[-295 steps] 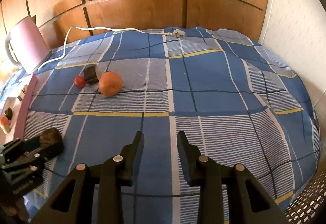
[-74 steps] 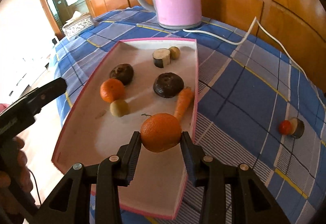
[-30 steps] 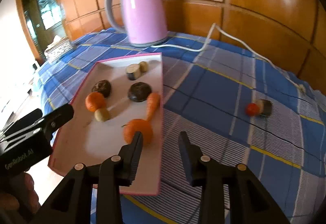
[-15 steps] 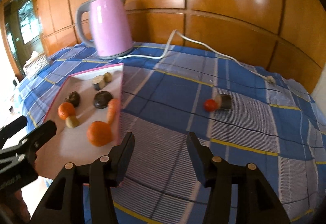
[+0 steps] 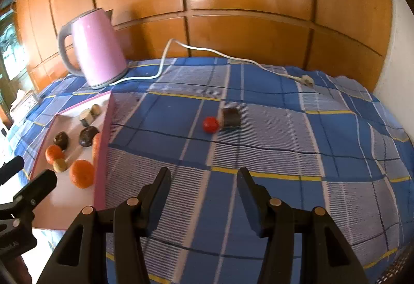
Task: Organize fruits
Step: 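Move the left tool toward the red tomato on the bedspread, then close the left tool on the red tomato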
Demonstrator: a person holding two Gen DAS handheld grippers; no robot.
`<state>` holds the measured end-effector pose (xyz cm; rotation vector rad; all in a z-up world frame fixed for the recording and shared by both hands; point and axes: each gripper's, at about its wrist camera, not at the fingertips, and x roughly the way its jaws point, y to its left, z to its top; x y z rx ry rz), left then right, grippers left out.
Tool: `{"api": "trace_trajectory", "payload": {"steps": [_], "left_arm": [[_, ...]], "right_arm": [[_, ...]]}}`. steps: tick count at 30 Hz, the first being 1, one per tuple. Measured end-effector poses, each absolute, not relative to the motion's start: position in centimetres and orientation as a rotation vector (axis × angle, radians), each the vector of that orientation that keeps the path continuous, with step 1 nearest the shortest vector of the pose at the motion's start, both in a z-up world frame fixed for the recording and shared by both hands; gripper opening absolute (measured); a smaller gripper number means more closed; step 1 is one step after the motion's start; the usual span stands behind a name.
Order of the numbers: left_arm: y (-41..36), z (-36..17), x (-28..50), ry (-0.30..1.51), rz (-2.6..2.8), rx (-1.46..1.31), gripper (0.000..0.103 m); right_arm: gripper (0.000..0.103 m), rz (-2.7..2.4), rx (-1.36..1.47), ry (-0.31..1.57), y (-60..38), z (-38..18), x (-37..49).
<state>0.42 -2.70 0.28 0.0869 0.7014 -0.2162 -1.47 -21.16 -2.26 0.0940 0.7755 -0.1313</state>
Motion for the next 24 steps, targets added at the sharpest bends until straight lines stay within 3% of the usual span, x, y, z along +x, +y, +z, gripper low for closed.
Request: {"api": "trace_trajectory", "payload": {"steps": [19, 22, 24], "left_arm": [[-9.1, -0.6, 4.3, 0.809, -0.345, 0.098, 0.096], [-9.9, -0.9, 5.4, 0.832, -0.362, 0.083, 0.093], [-10.6, -1.1, 6.1, 0.843, -0.375, 0.082, 0.085]], "right_arm": [[0.054, -0.282, 0.174, 0.781, -28.0, -3.2, -2.6], [0.054, -0.292, 0.167, 0.779, -28.4, -3.2, -2.7], [0.054, -0.298, 0.168, 0.781, -28.7, -3.3, -2.7]]}}
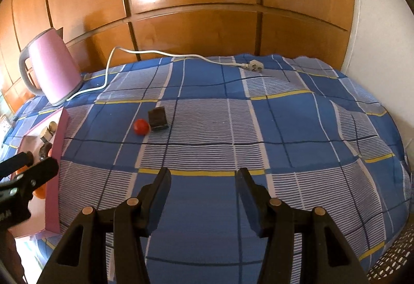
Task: Organize fruits
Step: 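Close the left tool on the red tomato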
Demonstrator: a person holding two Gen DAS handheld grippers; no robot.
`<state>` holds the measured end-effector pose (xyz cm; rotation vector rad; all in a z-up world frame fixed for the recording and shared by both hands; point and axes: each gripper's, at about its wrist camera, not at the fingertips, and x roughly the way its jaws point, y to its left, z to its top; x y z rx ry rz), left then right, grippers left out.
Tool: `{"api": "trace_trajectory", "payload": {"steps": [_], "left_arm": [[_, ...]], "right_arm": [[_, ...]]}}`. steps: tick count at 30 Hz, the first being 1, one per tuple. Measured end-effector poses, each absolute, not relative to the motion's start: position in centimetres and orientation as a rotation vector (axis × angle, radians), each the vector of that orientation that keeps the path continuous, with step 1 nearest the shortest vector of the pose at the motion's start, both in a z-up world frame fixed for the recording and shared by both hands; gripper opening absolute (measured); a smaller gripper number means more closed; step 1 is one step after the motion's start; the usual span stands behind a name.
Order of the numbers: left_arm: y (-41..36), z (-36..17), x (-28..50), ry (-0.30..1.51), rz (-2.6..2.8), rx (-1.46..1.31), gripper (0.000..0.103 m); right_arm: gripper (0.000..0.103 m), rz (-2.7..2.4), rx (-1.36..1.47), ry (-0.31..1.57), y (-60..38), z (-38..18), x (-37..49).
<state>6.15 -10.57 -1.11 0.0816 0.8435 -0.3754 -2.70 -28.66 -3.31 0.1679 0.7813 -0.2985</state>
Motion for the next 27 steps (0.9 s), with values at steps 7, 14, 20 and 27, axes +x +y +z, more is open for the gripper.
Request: {"api": "trace_trajectory", "payload": {"steps": [7, 14, 20, 27], "left_arm": [[-13.7, -2.5, 9.3, 0.915, -0.464, 0.088, 0.051], [-16.5, -4.2, 12.4, 0.976, -0.508, 0.095, 0.046], [-18.3, -5.2, 14.6, 1.005, -0.537, 0.08, 0.046], [-19.7, -7.4, 16.3, 1.049, -0.557, 0.073, 0.028]], "right_arm": [[0.054, -0.309, 0.18, 0.793, -29.5, -3.7, -2.7], [0.054, -0.308, 0.184, 0.804, -30.0, -3.9, -2.5], [0.054, -0.311, 0.193, 0.817, -30.6, -4.3, -2.2], [0.054, -0.309, 0.202, 0.822, -31.2, -4.4, -1.8]]}}
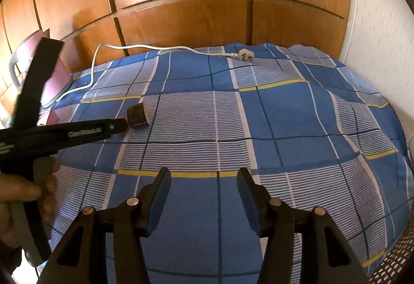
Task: Organize fruits
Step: 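Close the left tool on the red tomato, then carry the tomato into the tray and open the left tool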
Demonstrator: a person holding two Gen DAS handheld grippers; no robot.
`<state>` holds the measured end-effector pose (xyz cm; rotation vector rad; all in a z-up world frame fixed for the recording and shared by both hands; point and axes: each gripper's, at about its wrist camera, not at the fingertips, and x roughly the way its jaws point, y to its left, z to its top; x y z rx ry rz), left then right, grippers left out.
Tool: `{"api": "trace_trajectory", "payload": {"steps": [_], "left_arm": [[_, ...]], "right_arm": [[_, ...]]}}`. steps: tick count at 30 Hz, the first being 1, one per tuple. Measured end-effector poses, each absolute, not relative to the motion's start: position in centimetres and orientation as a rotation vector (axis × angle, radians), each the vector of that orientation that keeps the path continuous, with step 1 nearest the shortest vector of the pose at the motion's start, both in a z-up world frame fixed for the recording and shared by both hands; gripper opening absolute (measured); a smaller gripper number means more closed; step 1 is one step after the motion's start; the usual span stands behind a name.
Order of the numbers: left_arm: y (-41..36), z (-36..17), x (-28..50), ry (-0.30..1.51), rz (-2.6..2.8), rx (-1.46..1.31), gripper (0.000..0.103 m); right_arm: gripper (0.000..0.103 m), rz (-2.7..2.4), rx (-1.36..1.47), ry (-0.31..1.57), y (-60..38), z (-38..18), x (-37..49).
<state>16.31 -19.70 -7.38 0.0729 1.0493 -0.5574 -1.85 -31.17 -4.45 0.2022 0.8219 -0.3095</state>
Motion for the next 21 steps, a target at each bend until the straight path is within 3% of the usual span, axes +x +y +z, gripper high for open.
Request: {"api": "trace_trajectory", "payload": {"steps": [21], "left_arm": [[-12.1, -4.2, 8.6, 0.986, -0.602, -0.062, 0.025]], "right_arm": [[0.054, -0.224, 0.241, 0.874, -30.3, -5.8, -0.2]]}}
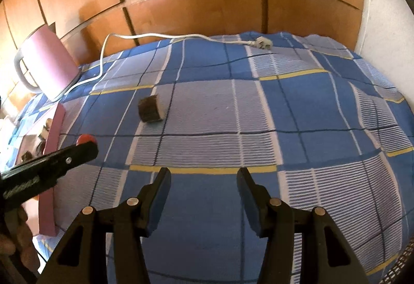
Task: Organize fruits
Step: 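Carry the tomato into the tray and open the left tool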
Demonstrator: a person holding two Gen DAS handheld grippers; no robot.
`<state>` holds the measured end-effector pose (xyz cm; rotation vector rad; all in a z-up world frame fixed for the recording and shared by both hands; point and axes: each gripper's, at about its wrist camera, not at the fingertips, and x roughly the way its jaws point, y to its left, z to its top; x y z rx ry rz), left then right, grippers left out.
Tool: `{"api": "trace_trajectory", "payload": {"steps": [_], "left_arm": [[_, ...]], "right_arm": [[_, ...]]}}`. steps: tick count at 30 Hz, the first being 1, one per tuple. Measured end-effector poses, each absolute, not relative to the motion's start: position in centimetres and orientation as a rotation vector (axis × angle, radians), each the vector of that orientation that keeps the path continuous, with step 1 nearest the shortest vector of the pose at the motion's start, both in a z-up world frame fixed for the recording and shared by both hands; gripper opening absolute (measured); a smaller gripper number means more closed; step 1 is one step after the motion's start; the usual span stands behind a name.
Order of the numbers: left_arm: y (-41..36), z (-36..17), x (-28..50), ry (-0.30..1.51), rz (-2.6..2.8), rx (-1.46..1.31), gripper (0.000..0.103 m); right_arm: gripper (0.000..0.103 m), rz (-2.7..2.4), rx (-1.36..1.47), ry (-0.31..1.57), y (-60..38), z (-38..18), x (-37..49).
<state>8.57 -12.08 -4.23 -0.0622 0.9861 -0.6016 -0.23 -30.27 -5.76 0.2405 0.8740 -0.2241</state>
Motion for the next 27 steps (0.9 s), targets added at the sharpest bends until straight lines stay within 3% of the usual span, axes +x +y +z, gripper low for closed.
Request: {"api": "trace_trajectory", "payload": {"steps": [17, 27], "left_arm": [[-0.7, -0.1, 5.2, 0.862, -0.443, -0.211, 0.025], [9.0, -2.8, 4.1, 0.878, -0.164, -0.314, 0.025]], "right_arm": [[0.054, -0.14, 0.184, 0.914, -27.4, -6.2, 1.4], [0.054, -0.128, 0.111, 0.921, -25.8, -6.3, 2.7]]}}
